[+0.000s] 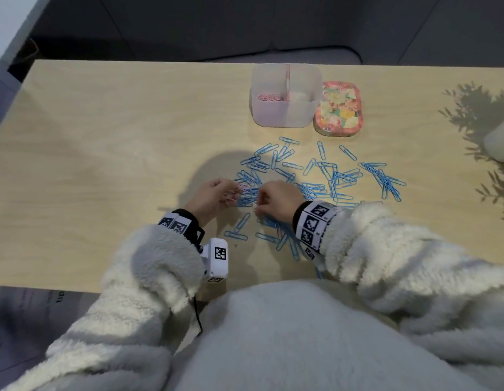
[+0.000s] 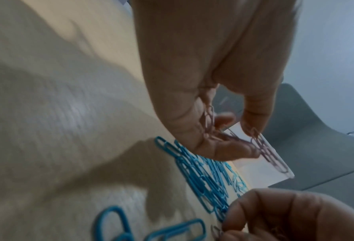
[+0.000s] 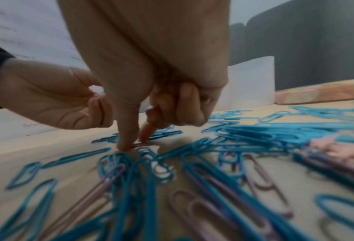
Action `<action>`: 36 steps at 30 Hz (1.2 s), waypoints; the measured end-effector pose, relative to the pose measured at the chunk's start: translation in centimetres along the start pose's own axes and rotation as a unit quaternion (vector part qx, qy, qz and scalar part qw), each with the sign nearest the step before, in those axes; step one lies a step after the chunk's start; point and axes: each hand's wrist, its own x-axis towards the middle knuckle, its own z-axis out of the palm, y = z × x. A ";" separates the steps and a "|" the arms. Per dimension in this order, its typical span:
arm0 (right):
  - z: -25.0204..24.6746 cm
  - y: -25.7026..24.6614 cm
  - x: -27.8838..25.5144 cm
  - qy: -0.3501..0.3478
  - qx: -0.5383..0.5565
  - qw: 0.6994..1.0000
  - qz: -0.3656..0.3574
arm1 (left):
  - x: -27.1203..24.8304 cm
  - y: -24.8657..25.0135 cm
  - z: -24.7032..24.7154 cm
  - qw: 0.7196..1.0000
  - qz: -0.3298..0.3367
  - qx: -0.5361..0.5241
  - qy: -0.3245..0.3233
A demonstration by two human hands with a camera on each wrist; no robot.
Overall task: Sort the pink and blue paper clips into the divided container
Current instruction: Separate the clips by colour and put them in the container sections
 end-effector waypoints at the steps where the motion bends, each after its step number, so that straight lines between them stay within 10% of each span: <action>1: 0.1 -0.1 0.1 -0.008 -0.014 1.000 -0.014 | -0.1 0.0 0.0 1.000 -0.007 -0.012 -0.011; 7: -0.9 0.9 0.3 -0.067 -0.013 0.997 -0.029 | -0.5 0.2 0.8 0.994 -0.075 0.012 -0.073; 14: -3.5 4.5 -3.4 -0.033 0.344 0.936 0.072 | -0.6 -1.0 2.3 0.971 -0.060 0.155 -0.174; 19: -1.6 5.5 -5.7 -0.044 0.046 0.998 0.017 | -1.0 -0.8 4.0 0.954 -0.100 0.223 -0.172; 23: -0.8 5.8 -6.8 0.017 0.011 0.999 0.039 | -1.4 -0.5 5.2 0.947 -0.139 0.251 -0.143; 31: -0.4 6.2 -7.0 0.051 0.021 0.995 0.085 | -2.1 -2.3 6.3 0.788 0.043 0.608 -0.087; 36: -1.3 7.6 -6.2 0.029 0.185 0.974 0.125 | -2.4 -2.3 7.3 0.752 0.079 0.654 -0.041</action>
